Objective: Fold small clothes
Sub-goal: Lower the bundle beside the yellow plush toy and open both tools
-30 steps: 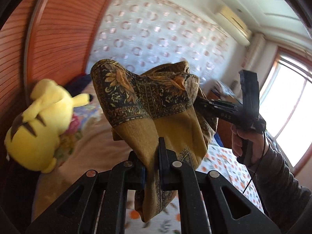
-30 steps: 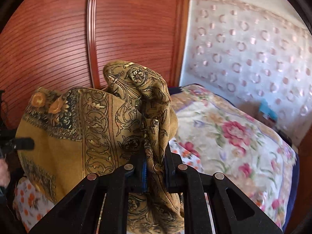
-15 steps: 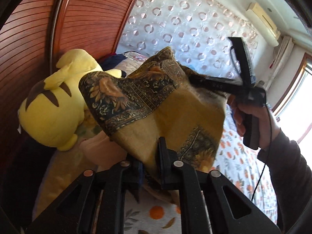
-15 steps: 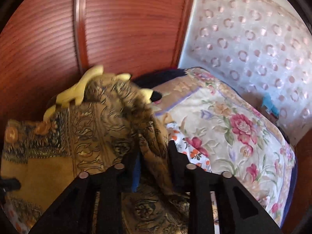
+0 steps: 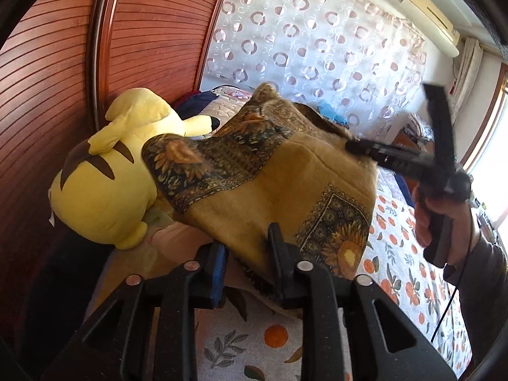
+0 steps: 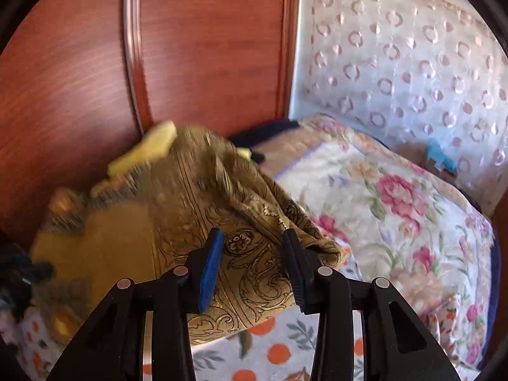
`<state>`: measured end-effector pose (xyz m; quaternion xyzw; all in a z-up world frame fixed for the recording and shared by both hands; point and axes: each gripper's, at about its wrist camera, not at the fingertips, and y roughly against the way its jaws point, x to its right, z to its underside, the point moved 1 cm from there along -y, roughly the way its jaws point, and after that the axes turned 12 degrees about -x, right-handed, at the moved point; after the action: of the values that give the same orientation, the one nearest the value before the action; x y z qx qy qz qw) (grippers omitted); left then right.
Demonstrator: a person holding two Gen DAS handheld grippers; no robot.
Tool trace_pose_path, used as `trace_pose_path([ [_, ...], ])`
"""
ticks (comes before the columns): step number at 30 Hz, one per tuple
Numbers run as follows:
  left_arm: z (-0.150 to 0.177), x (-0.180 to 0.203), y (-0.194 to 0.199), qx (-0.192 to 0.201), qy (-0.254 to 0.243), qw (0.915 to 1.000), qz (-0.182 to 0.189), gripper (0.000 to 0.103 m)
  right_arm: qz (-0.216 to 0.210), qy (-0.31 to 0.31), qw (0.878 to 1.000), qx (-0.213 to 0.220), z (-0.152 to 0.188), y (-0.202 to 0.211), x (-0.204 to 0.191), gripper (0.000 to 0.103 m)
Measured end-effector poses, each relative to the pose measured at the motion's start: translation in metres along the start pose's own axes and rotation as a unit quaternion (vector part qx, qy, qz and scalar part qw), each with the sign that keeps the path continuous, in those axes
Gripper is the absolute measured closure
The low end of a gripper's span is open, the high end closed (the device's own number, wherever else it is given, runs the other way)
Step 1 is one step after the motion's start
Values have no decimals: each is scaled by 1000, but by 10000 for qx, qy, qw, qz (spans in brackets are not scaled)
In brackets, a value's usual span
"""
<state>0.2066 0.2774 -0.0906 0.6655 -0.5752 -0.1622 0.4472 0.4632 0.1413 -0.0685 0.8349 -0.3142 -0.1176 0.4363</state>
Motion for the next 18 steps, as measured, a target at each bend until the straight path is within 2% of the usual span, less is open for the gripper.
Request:
trace_pose_path([
  [2, -1, 0, 2, -23, -4, 9999, -97, 76, -17, -84, 10000, -11, 3, -9, 7, 62],
  [6, 3, 2, 13, 23, -120, 9994, -314, 74, 82, -276, 9992, 279, 0, 11, 10, 62],
  [11, 10, 14, 35, 227, -352, 9978, -511, 57, 127, -147, 9977, 650, 27, 53, -14, 59],
  [15, 16, 33, 54, 399, -651, 9949, -659, 51, -45, -255, 9969, 741, 70, 87, -31, 55],
  [18, 23, 49, 66, 470, -917, 9930, -571, 34, -21, -306, 9967, 757, 108, 113, -41, 55],
])
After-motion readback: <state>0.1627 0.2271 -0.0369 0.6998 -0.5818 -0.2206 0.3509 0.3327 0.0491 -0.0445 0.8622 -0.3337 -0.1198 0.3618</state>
